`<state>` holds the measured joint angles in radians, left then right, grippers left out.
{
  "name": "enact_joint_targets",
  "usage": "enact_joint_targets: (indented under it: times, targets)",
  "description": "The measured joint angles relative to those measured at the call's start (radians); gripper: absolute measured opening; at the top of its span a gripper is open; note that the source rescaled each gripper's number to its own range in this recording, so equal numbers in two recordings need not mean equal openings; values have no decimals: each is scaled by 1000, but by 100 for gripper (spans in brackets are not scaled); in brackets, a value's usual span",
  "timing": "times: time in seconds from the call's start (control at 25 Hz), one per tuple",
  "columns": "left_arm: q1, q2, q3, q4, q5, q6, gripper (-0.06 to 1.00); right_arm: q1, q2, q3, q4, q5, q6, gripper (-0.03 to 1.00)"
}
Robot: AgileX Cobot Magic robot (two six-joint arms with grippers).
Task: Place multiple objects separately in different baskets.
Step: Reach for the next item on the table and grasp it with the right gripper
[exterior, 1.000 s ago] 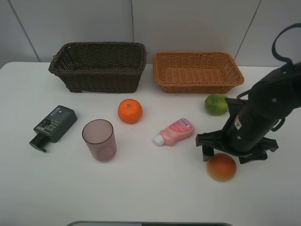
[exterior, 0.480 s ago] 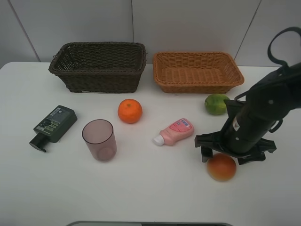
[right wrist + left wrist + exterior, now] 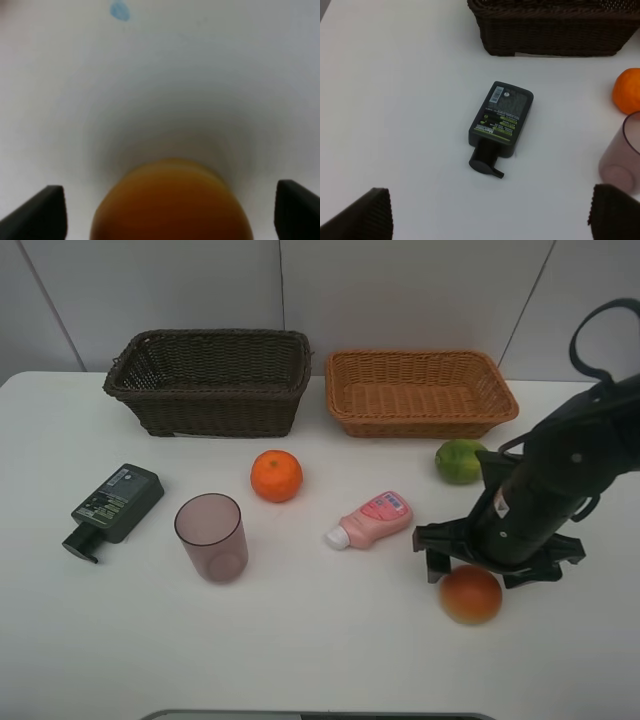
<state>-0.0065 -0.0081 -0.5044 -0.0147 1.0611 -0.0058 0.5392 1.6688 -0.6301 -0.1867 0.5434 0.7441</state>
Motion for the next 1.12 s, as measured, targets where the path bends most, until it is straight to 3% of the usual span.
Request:
enact_joint_targets:
  times: [0.64, 0.8, 0.88, 1.04, 1.12]
  targets:
    - [0, 0, 0, 0, 0, 0, 100, 0, 0, 0, 0, 7, 0, 80]
    - [0, 0, 0, 0, 0, 0, 100, 0, 0, 34, 10, -35, 0, 79]
    - [0, 0, 0, 0, 0, 0, 100, 0, 0, 46, 20, -42, 0, 72]
    - [0, 0, 0, 0, 0, 0, 100, 0, 0, 47, 23, -53, 0, 50]
    - [0, 0, 0, 0, 0, 0, 100, 0, 0, 47, 23, -53, 0, 46]
